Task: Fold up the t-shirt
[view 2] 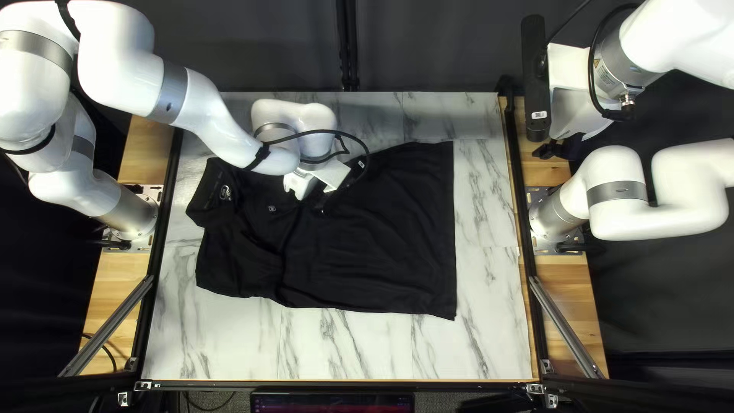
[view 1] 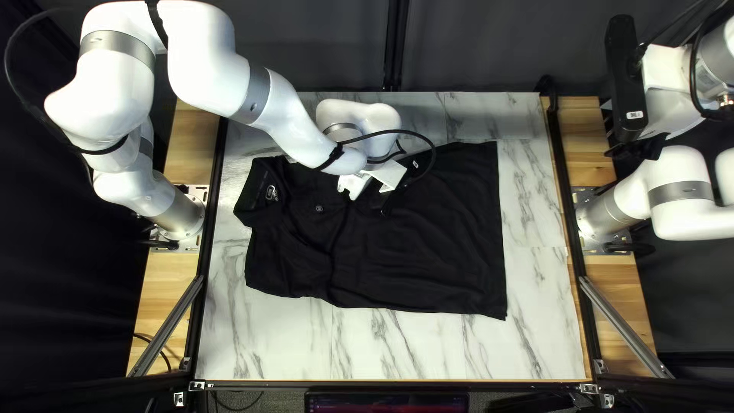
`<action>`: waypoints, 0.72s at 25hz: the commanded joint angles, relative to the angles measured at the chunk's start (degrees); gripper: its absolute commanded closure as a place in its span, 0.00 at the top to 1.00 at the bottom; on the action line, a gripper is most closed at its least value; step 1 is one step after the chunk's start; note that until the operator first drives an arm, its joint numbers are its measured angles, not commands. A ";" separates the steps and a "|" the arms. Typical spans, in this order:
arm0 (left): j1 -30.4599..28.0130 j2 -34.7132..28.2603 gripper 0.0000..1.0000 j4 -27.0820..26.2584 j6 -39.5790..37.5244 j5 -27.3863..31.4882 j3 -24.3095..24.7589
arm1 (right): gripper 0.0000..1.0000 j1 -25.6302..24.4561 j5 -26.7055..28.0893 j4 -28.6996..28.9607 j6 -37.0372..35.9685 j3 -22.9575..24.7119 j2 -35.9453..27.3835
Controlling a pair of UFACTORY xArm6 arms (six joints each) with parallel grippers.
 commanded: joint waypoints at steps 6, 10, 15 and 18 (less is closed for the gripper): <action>1.97 1.24 1.00 1.39 -1.09 -0.19 -1.50 | 1.00 0.00 0.00 0.00 0.00 0.00 0.00; 3.50 3.96 1.00 1.73 -1.36 -1.12 -3.31 | 1.00 0.00 0.00 0.00 0.00 0.00 0.00; 3.59 4.49 0.97 1.26 -1.40 -1.76 -3.20 | 1.00 0.00 0.00 0.00 0.00 0.00 0.00; 3.39 4.40 0.91 1.11 -1.39 -2.02 -2.85 | 1.00 0.00 0.00 0.00 0.00 0.00 0.00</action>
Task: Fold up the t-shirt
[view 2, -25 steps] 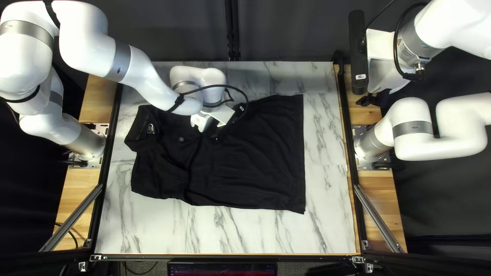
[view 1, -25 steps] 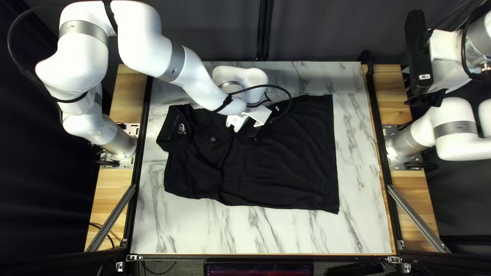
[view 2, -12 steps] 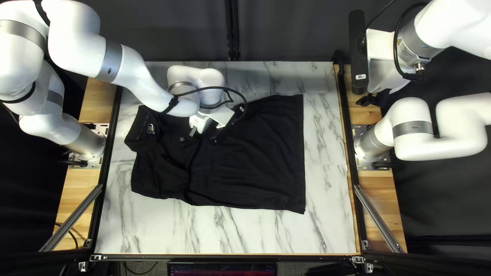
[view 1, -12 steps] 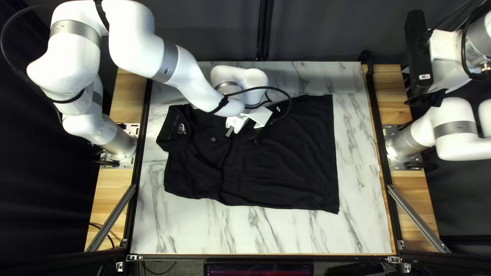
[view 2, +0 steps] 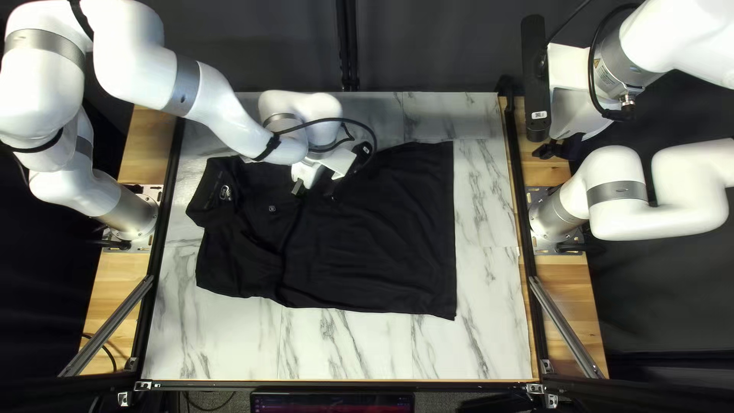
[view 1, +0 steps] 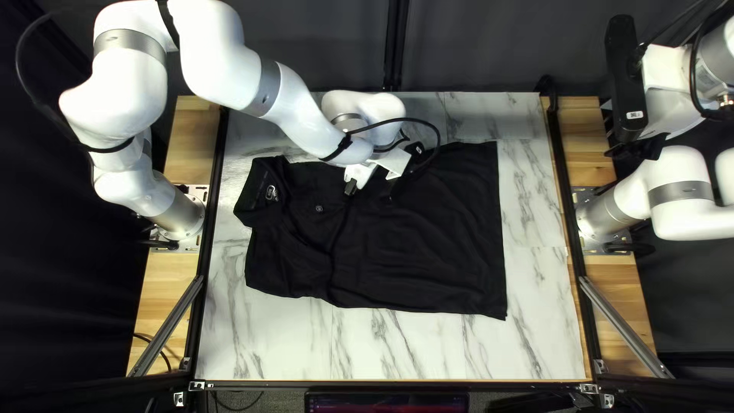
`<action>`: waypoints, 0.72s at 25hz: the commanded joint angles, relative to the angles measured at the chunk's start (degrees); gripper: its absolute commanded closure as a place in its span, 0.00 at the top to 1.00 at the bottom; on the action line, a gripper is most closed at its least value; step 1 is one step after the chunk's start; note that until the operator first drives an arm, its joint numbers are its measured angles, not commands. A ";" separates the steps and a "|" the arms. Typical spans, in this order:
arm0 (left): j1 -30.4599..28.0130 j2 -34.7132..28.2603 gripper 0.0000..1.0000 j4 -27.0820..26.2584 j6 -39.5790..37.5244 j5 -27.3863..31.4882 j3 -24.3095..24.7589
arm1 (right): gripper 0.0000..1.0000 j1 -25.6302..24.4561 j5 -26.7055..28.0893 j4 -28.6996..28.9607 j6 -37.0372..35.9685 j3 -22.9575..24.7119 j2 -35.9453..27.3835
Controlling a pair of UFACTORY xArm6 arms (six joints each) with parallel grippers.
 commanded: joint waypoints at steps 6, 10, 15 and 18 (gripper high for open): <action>-1.28 -1.29 0.78 -0.28 -1.31 -1.50 1.84 | 1.00 0.00 0.00 0.00 0.00 0.00 0.00; -2.03 -2.75 0.76 -0.47 -1.80 -2.29 4.00 | 1.00 0.00 0.00 0.00 0.00 0.00 0.00; -2.38 -3.81 0.74 -0.89 -1.96 -2.83 5.77 | 1.00 0.00 0.00 0.00 0.00 0.00 0.00; -2.12 -3.40 0.77 -1.29 -1.17 -2.54 5.38 | 1.00 0.00 0.00 0.00 0.00 0.00 0.00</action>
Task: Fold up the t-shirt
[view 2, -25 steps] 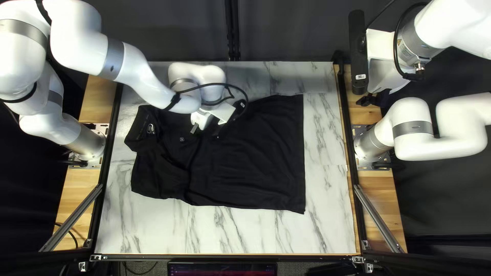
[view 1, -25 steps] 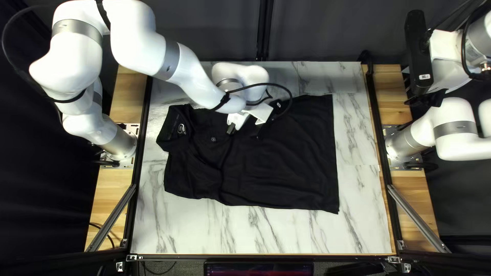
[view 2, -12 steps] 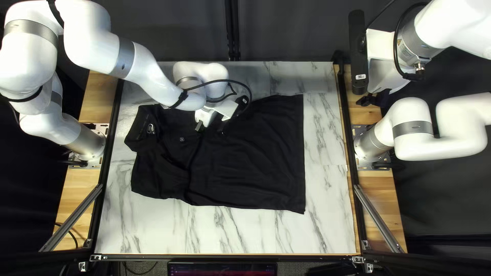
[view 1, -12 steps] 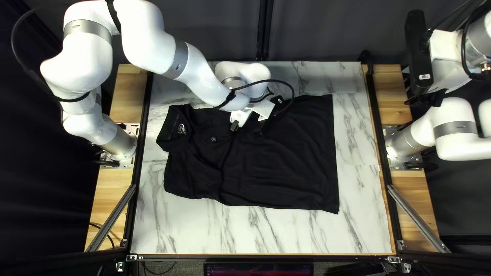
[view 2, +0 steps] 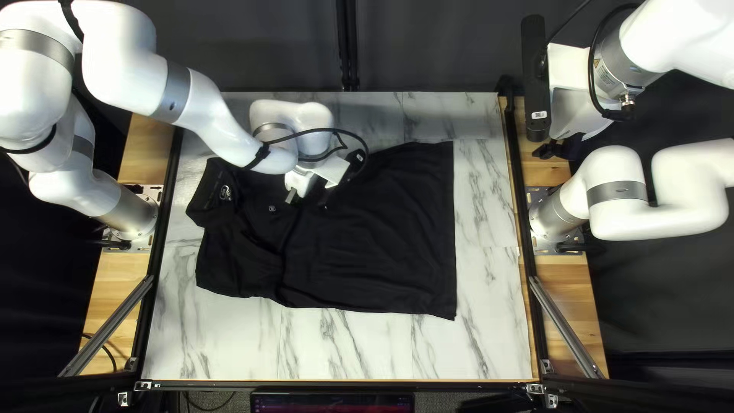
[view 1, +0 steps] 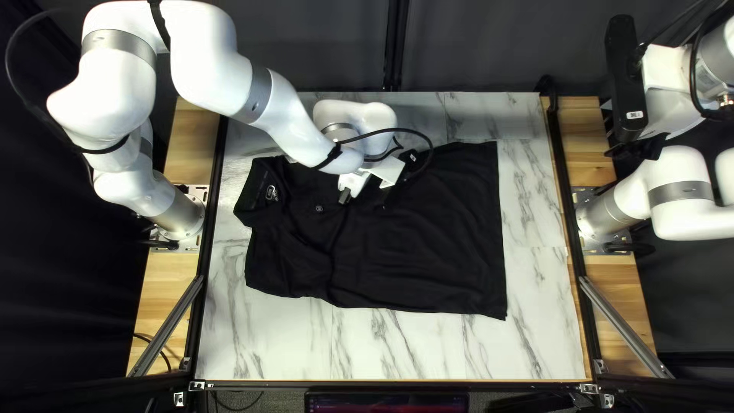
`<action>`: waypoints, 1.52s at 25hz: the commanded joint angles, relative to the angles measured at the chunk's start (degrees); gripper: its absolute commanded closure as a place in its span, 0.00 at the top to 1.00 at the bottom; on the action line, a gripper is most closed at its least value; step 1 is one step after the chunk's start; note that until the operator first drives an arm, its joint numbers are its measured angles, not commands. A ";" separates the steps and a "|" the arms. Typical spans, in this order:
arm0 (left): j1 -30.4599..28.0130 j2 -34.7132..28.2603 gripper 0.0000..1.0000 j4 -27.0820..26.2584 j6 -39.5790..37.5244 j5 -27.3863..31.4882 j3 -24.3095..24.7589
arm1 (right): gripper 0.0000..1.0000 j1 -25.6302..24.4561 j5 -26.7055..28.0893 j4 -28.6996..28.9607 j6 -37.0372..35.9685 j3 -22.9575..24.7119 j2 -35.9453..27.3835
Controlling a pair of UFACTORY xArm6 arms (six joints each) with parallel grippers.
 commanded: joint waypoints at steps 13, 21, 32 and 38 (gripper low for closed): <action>1.88 1.72 0.86 -3.80 4.70 1.65 -1.73 | 1.00 0.00 0.00 0.00 0.00 0.00 0.00; 2.10 1.33 0.86 -4.21 5.17 1.57 -1.21 | 1.00 0.00 0.00 0.00 0.00 0.00 0.00; 2.02 1.90 0.86 -5.15 6.47 2.26 -1.44 | 1.00 0.00 0.00 0.00 0.00 0.00 0.00; 2.09 2.40 0.86 -6.14 7.87 2.87 -1.68 | 1.00 0.00 0.00 0.00 0.00 0.00 0.00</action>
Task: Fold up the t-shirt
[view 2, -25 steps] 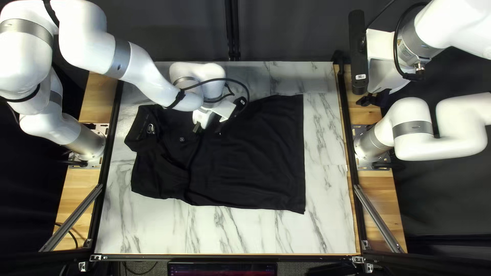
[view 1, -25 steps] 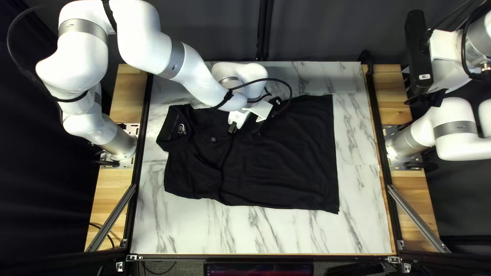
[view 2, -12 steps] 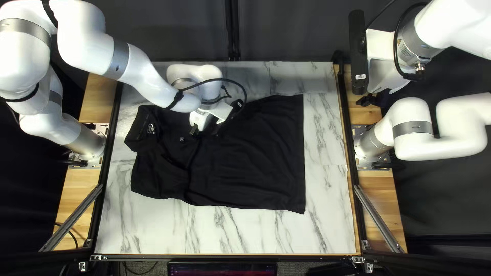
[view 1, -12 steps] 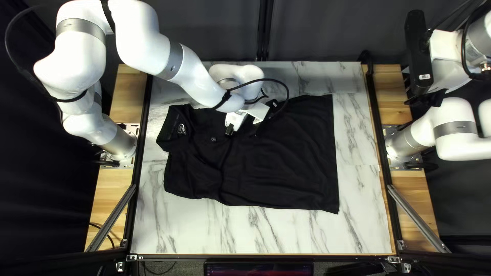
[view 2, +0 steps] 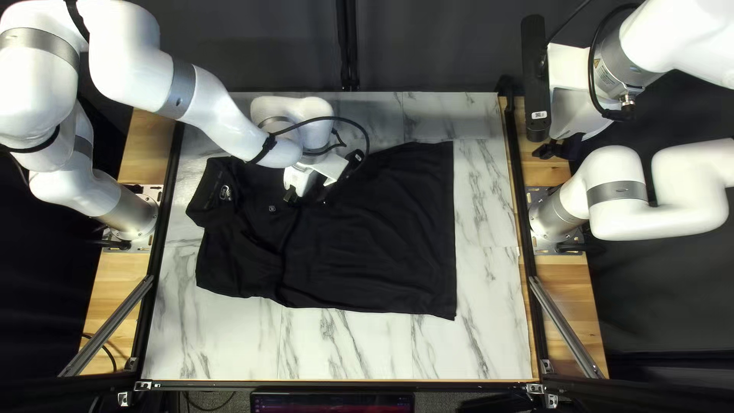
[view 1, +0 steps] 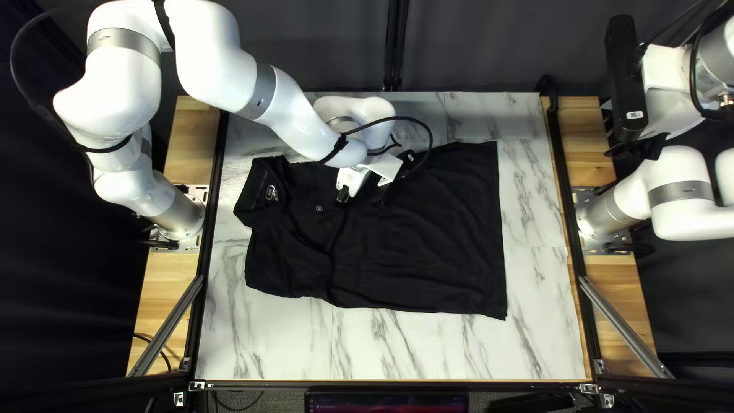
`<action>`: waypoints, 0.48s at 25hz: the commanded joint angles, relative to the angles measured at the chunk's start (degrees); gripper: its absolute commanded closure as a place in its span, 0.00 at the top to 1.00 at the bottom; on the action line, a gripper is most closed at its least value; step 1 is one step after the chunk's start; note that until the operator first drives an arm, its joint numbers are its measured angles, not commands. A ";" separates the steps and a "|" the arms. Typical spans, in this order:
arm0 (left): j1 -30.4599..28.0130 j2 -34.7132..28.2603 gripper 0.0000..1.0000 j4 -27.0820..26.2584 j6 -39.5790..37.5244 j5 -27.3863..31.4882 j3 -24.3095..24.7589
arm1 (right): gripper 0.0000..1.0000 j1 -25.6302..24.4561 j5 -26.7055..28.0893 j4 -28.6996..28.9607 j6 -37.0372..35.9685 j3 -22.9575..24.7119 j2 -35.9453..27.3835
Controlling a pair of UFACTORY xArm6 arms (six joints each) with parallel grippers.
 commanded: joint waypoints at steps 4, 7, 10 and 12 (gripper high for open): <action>0.42 0.54 0.86 -1.21 1.37 -0.05 -0.29 | 1.00 0.00 0.00 0.00 0.00 0.00 0.00; 0.53 0.47 0.85 -1.25 1.07 -0.68 -0.12 | 1.00 0.00 0.00 0.00 0.00 0.00 0.00; 0.43 0.34 0.86 -1.07 0.51 -1.38 0.04 | 1.00 0.00 0.00 0.00 0.00 0.00 0.00; 0.34 0.31 0.86 -1.02 0.38 -1.36 -0.05 | 1.00 0.00 0.00 0.00 0.00 0.00 0.00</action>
